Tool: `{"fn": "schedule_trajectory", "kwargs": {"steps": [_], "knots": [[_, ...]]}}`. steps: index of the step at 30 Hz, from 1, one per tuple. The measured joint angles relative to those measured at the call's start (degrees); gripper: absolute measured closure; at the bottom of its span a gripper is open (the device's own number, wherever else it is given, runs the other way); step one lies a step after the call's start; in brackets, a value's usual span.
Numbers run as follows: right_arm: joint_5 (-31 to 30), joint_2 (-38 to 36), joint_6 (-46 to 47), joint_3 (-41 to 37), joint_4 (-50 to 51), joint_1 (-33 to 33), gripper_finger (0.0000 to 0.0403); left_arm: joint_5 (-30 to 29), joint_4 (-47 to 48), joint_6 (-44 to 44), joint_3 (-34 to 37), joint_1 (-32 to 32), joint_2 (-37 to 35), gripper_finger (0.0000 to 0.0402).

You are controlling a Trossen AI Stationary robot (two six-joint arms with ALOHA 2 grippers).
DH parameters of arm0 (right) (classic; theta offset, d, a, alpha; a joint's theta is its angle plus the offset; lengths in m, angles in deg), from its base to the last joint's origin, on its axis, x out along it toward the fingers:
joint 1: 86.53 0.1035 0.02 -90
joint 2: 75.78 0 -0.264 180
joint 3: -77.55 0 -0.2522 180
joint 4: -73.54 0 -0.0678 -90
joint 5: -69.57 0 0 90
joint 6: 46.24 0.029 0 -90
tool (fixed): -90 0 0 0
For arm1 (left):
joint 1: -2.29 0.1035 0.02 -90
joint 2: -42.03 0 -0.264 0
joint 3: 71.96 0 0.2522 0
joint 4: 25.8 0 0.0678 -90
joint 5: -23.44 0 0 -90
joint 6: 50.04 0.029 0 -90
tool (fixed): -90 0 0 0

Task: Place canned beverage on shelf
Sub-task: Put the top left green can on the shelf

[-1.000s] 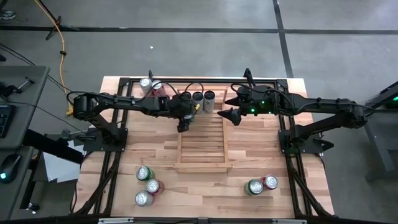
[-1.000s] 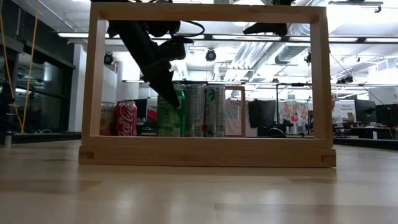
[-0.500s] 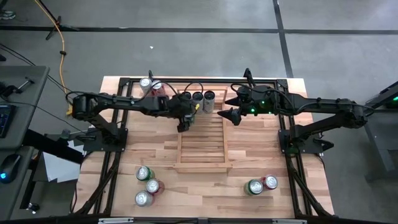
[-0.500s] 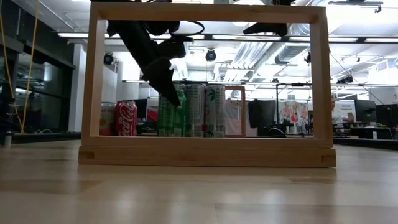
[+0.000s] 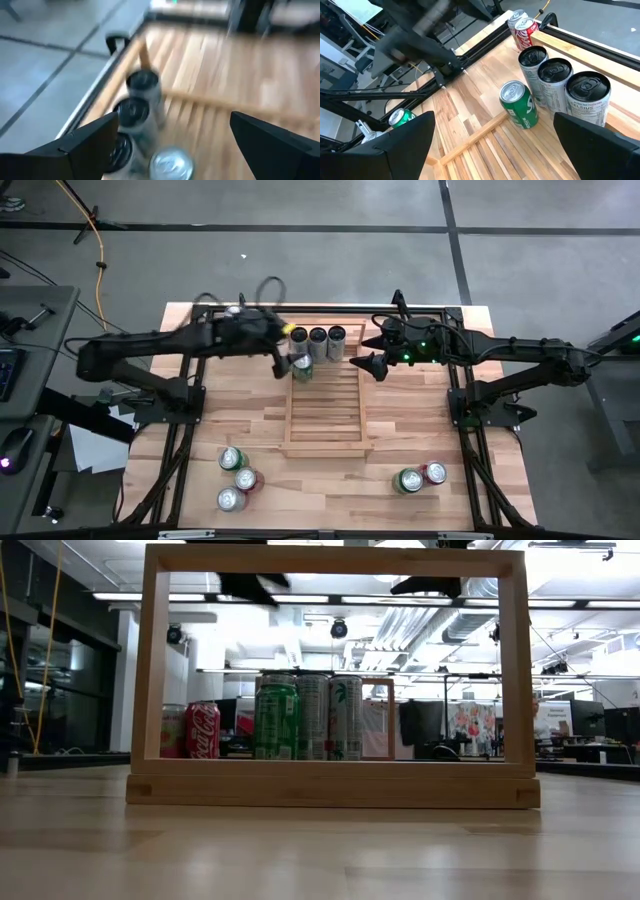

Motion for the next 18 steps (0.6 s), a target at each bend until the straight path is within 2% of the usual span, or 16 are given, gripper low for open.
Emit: {"fn": "schedule_trajectory", "kwargs": {"steps": [6, 10, 12, 14, 18], "knots": [[-0.04, 0.00, -1.29, 0.00, -0.37, -0.01, 0.0009, 0.99, -5.06, -9.29, 4.15, -2.85, -10.98, 0.0029], [-0.04, 0.02, -2.50, 0.00, -0.43, -0.01, 0.0009, -0.69, -12.93, -13.83, 12.13, -5.90, -15.94, 0.0066], [-0.04, 0.02, -2.54, 0.00, -0.43, -0.01, 0.0009, -2.04, -16.51, -15.80, 15.85, -7.85, -16.38, 0.0104], [-0.04, 0.02, -2.54, 0.00, -0.43, -0.01, 0.0009, -3.24, -19.01, -17.46, 18.76, -9.90, -15.11, 0.0158], [-0.04, 0.02, -2.51, 0.00, -0.43, -0.01, 0.0009, -4.89, -20.69, -19.95, 20.23, -12.76, -7.66, 0.0312]]}}
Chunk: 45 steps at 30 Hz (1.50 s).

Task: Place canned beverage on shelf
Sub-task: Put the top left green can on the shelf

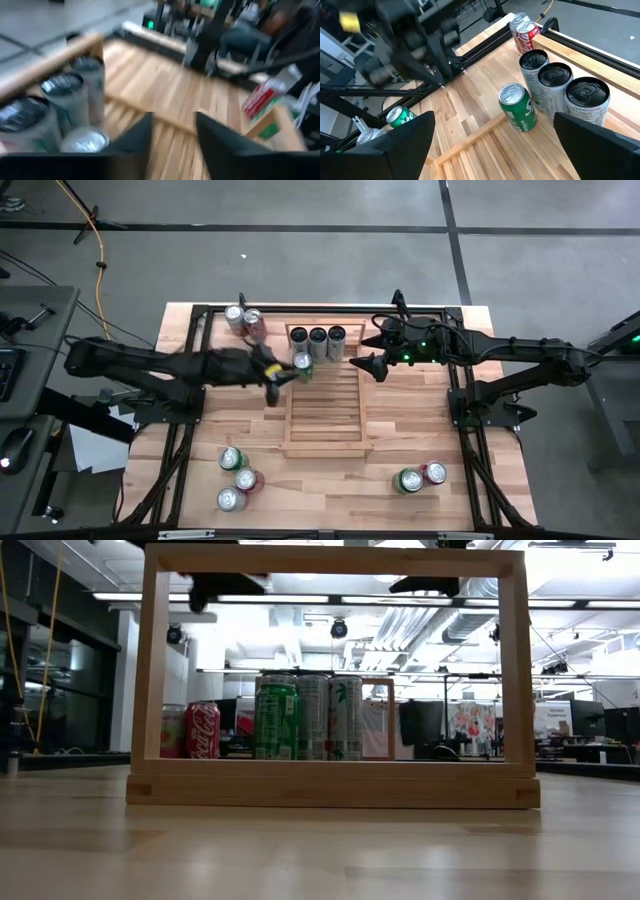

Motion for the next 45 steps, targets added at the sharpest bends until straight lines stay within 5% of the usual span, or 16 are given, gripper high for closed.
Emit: {"fn": "schedule_trajectory", "kwargs": {"steps": [3, 8, 18, 28, 39, 45], "knots": [[0.00, 0.00, 0.08, 0.00, 0.00, 0.00, 0.0009, -0.07, -3.96, -1.33, 0.00, -1.18, 7.30, 0.0385], [-0.04, 0.00, 0.36, 0.00, 0.00, 0.00, 0.0009, -0.73, -11.97, -3.92, -0.04, -2.17, 18.60, 0.0397], [-0.08, 0.00, 1.87, 0.00, 0.00, 0.00, 0.0009, -13.33, -13.43, -7.34, -0.04, -1.96, 28.66, 0.0401], [-0.07, 0.00, 1.87, 0.00, 0.02, 0.00, 0.0009, -19.46, -12.98, -7.80, -0.07, -1.60, 30.09, 0.0401], [-0.07, 0.00, 1.89, 0.00, 0.02, 0.02, 0.0009, -19.55, -13.22, -6.95, -0.13, 1.62, 29.44, 0.0401], [0.30, 0.00, 1.89, 0.00, 0.04, 0.07, 0.0009, -10.03, -12.56, -6.46, -0.07, 0.94, 25.73, 0.0402]]}}
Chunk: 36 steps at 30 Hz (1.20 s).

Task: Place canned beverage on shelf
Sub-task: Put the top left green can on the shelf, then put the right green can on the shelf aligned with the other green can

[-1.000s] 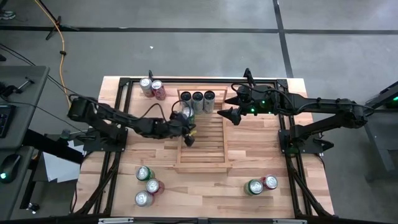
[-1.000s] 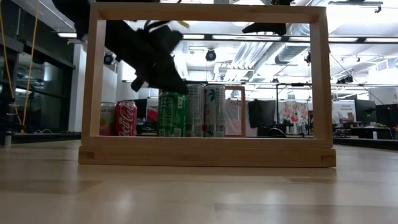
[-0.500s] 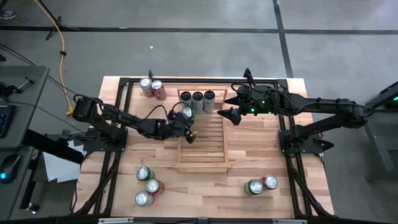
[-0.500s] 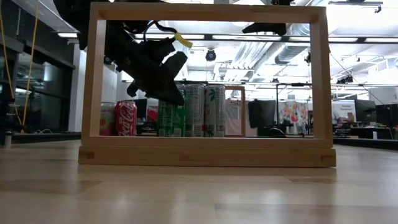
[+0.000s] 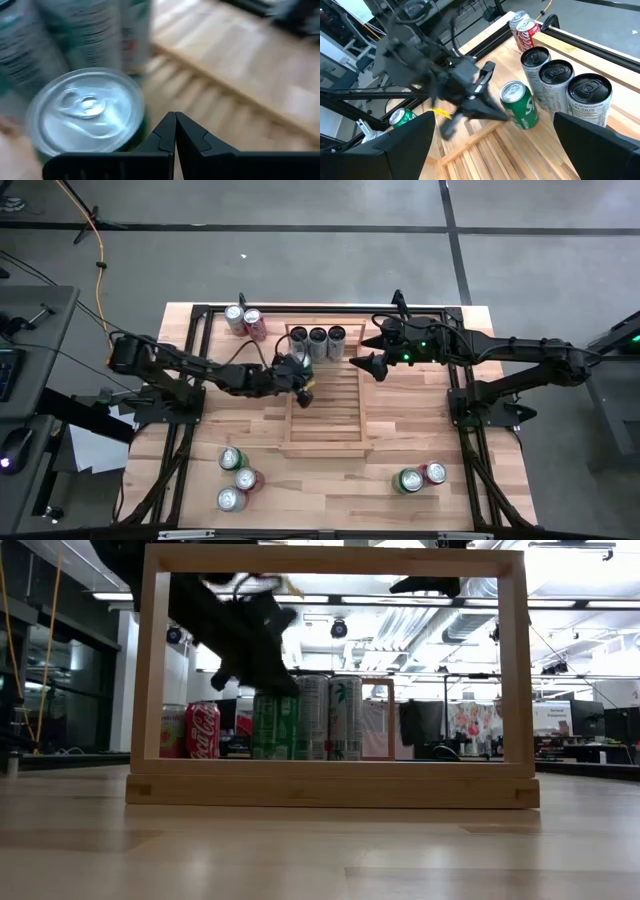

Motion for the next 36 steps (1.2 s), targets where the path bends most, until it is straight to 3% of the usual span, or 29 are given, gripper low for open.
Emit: {"fn": "schedule_trajectory", "kwargs": {"steps": [6, 17, 21, 25, 30, 36], "knots": [[0.37, 0.00, 0.00, 0.00, -0.02, 0.00, 0.0009, 6.69, -0.42, 3.43, -0.02, -2.94, -10.26, 0.0401], [1.75, 0.00, 0.02, 0.00, -0.02, 0.00, 0.0009, 8.17, -3.35, 14.28, -0.07, -4.53, -38.39, 0.0401], [1.44, 0.08, 0.87, 0.00, -0.02, 0.00, 0.0009, 12.89, -3.01, 19.82, -0.07, -4.49, -45.06, 0.0401], [1.44, 0.09, 1.64, 0.00, -0.02, 0.00, 0.0009, 16.26, -1.42, 21.25, -0.07, -4.51, -48.01, 0.0401], [1.37, 0.09, 0.99, 0.00, -0.02, 0.00, 0.0012, 16.45, 1.23, 21.23, -0.02, -4.49, -47.92, 0.0401], [-1.96, 0.09, 1.01, 0.00, -0.02, 0.00, 0.0042, 16.47, 1.29, 19.72, 0.00, -4.49, -45.63, 0.0401]]}}
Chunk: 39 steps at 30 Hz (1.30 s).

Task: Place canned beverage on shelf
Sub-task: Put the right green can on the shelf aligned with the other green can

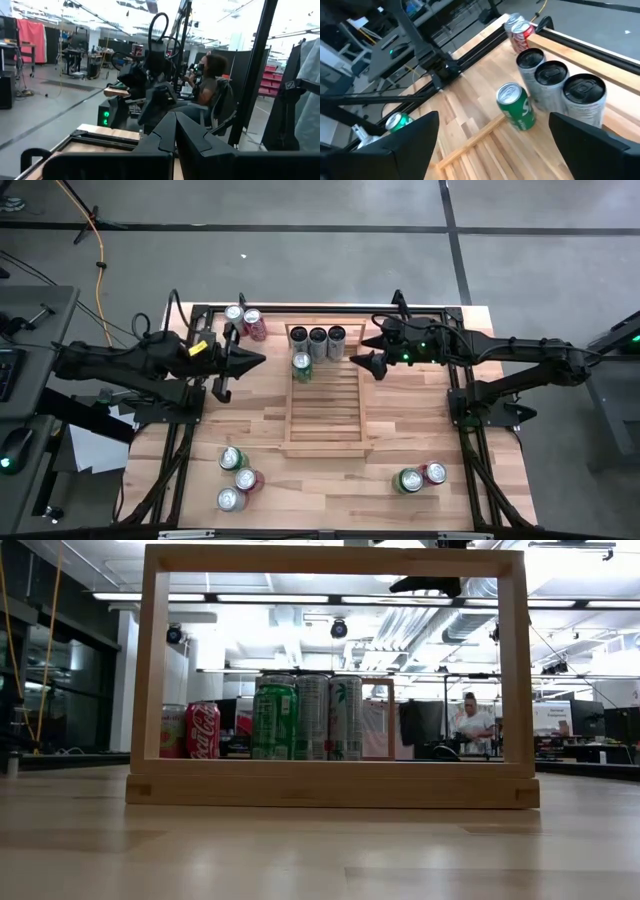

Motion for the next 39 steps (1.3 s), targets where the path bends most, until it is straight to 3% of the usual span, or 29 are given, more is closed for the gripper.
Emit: {"fn": "schedule_trajectory", "kwargs": {"steps": [32, 39], "knots": [[-0.73, 0.02, -7.09, 0.00, 2.56, -0.02, 0.0236, -0.47, -0.85, -3.50, 0.00, 0.00, 1.10, 0.0401], [7.09, -0.31, -11.77, 0.00, 2.67, -0.02, 0.0275, -1.12, -1.97, -4.56, 0.00, 0.00, 1.09, 0.0401]]}}
